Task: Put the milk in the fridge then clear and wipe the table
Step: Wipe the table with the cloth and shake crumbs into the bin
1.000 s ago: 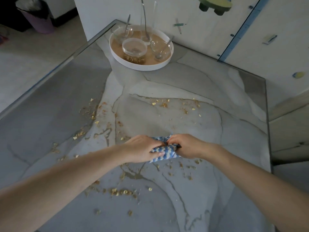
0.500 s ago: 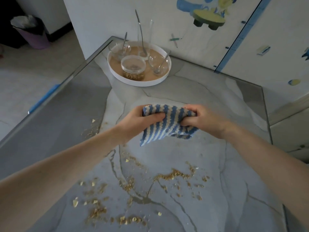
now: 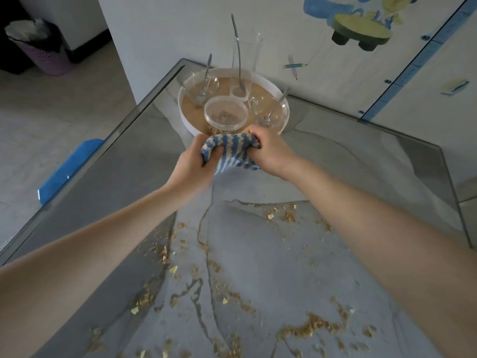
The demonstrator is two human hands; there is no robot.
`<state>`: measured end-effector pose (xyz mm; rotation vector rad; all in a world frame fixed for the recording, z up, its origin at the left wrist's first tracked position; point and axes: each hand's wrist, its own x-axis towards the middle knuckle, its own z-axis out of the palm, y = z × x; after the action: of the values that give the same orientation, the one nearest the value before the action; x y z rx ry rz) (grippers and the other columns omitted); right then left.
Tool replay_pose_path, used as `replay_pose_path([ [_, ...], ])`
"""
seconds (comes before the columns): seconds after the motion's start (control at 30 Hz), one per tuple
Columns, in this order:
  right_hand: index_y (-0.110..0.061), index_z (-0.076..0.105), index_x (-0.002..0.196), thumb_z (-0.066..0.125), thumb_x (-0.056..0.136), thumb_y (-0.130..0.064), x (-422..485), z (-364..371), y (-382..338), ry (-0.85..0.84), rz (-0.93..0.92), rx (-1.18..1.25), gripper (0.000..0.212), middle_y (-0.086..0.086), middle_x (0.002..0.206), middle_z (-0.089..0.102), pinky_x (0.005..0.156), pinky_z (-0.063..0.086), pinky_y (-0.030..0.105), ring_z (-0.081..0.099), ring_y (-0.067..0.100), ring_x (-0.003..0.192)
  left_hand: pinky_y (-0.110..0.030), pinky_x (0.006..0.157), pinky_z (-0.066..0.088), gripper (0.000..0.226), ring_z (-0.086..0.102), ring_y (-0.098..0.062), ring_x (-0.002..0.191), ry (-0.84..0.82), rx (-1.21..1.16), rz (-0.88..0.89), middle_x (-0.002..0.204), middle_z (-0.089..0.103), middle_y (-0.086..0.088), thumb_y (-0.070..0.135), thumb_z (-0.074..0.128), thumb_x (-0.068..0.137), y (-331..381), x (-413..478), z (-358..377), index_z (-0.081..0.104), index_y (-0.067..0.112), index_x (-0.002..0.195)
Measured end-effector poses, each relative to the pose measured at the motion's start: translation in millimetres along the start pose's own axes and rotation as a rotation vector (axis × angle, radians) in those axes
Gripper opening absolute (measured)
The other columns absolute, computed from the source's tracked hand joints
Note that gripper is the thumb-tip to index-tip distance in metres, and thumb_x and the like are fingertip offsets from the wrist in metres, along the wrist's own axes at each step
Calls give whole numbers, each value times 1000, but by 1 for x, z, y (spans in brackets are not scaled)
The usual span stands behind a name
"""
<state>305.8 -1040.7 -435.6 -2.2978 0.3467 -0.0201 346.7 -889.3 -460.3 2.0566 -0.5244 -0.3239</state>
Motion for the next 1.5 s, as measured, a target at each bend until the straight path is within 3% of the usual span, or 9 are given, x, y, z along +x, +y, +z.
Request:
replay_pose_path([
  [0.2, 0, 60, 111, 42, 78, 13, 15, 30, 34, -159, 77, -98, 39, 18, 114, 61, 82, 39, 30, 53, 24, 101, -23, 81, 36, 37, 55, -23, 108, -208, 121, -39, 118, 60, -4, 31, 41, 96, -40, 13, 23, 43, 24, 132],
  [0.3, -9, 54, 125, 42, 80, 16, 11, 29, 50, -264, 105, -248, 54, 13, 138, 48, 102, 32, 28, 43, 25, 129, -24, 101, 31, 47, 38, -21, 133, -331, 248, -25, 145, 40, -2, 34, 42, 95, -44, 18, 39, 36, 22, 140],
  [0.43, -8, 56, 124, 40, 79, 18, -4, 14, 69, -291, 140, -305, 54, 12, 137, 50, 107, 31, 32, 43, 25, 129, -24, 109, 22, 53, 25, -21, 140, -445, 381, 15, 154, 20, 3, 39, 40, 95, -31, 15, 60, 25, 25, 144],
  [0.7, -8, 54, 126, 41, 78, 16, -78, -19, 104, -364, 198, -350, 55, 7, 139, 49, 104, 27, 23, 42, 20, 131, -18, 98, 25, 53, 36, -19, 134, -577, 331, 21, 149, 34, 4, 40, 41, 95, 0, -36, 104, 28, 23, 143],
  [0.87, -7, 50, 129, 40, 80, 16, -138, -30, 119, -419, 220, -323, 55, 8, 141, 46, 107, 25, 23, 40, 20, 132, -24, 77, 37, 55, 61, -27, 98, -707, 357, -15, 94, 64, -12, 48, 37, 93, 8, -78, 127, 25, 29, 143],
  [1.03, -10, 53, 127, 43, 84, 11, -191, -40, 122, -472, 254, -282, 49, 6, 136, 51, 108, 32, 29, 45, 21, 128, -27, 76, 38, 56, 55, -18, 83, -831, 358, -22, 90, 55, -7, 51, 35, 92, 14, -121, 146, 26, 30, 143],
  [1.23, -1, 61, 100, 47, 81, 4, -221, -60, 127, -509, 344, -147, 24, 19, 98, 64, 70, 41, 29, 59, 28, 87, -41, 82, 49, 29, 61, -25, 84, -962, 150, -137, 90, 61, -7, 46, 41, 92, 38, -128, 143, 58, 24, 98],
  [1.37, -3, 60, 102, 57, 84, -5, -223, -89, 124, -430, 370, 75, 18, 11, 94, 65, 70, 48, 21, 60, 15, 82, -16, 74, 48, 9, 58, -8, 81, -906, -53, -151, 91, 62, 6, 33, 47, 93, 65, -115, 129, 55, 29, 91],
  [1.5, -16, 62, 103, 73, 73, -10, -208, -120, 117, -396, 379, 313, 32, 0, 99, 69, 77, 53, 16, 66, 10, 92, -11, 72, 53, 9, 64, -3, 80, -816, -289, -170, 92, 65, 6, 24, 51, 90, 89, -93, 118, 59, 25, 92],
])
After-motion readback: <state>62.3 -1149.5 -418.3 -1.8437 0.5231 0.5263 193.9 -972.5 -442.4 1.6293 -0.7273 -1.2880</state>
